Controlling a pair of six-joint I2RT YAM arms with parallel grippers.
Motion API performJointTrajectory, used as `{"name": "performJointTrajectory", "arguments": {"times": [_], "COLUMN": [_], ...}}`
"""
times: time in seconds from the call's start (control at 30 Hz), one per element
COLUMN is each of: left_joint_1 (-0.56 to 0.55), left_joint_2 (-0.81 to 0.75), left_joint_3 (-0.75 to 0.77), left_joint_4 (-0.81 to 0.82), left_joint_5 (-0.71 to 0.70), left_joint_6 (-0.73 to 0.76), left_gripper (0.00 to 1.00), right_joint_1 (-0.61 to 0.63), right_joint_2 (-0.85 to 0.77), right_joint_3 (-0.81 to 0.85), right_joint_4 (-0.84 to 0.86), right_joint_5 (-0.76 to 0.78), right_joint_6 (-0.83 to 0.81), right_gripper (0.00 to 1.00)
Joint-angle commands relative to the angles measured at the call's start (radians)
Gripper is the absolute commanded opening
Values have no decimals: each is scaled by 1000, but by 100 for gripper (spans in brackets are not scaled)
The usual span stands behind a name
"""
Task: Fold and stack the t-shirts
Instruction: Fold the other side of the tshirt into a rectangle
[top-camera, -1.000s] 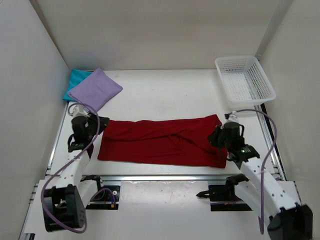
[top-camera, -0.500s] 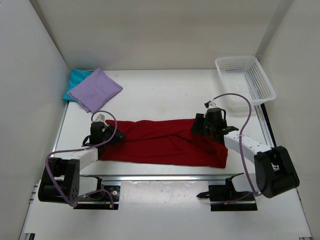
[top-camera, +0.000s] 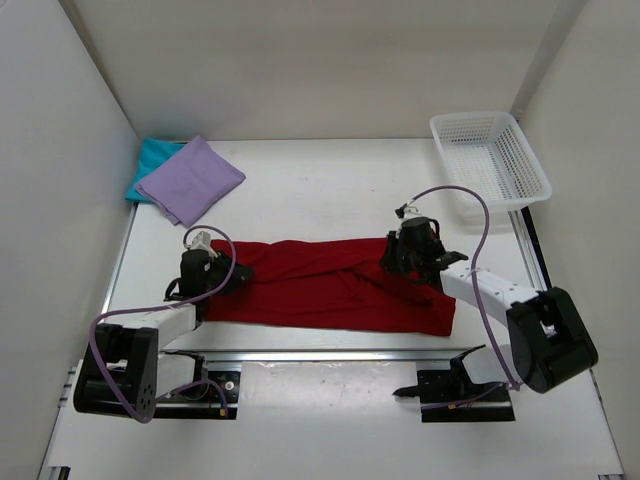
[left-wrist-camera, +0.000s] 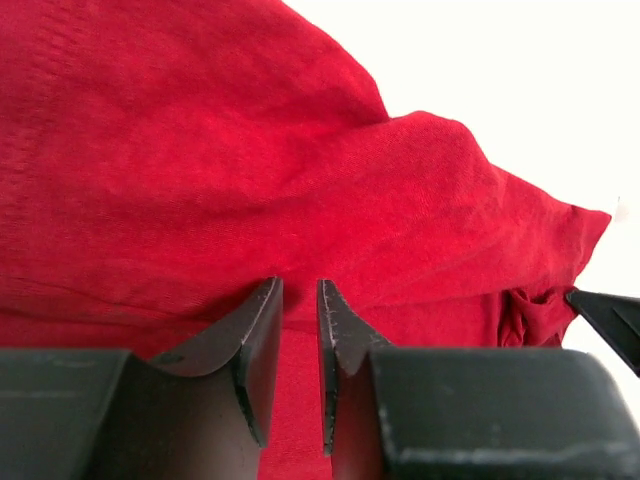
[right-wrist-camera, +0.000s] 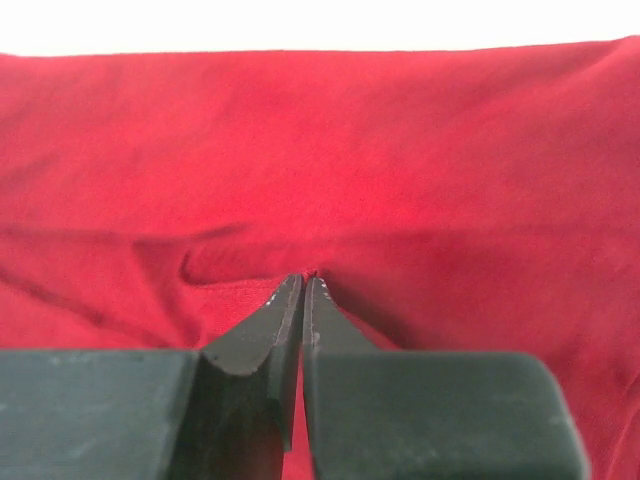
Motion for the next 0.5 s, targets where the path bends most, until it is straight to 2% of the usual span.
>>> {"name": "performJointTrajectory", "arguments": {"times": [0.0,0.1,0.27,0.4,0.47], "left_joint_1": [-21,-22,-38,-47,-45], "left_joint_2": [-12,-18,-10,-13,-15], "left_joint_3": [19,29,39,60,74], "left_joint_4": [36,42,50,45,36], "left_joint_5": [13,13,16,21,21], "left_joint_6": [-2,-9,-28,-37,-38], "left_gripper": [32,32,32,32,32], "right_joint_1": [70,119,211,266,303], "right_joint_2": [-101,-179,-246,-252,-249], "right_joint_3": [17,2,-84,-115,-104], "right_joint_4": [-81,-193,-206,-162,-167], "right_joint_5": [62,107,102,46,52], "right_joint_6": [20,78,206,250,258], "right_gripper": [0,1,3,10,18]}}
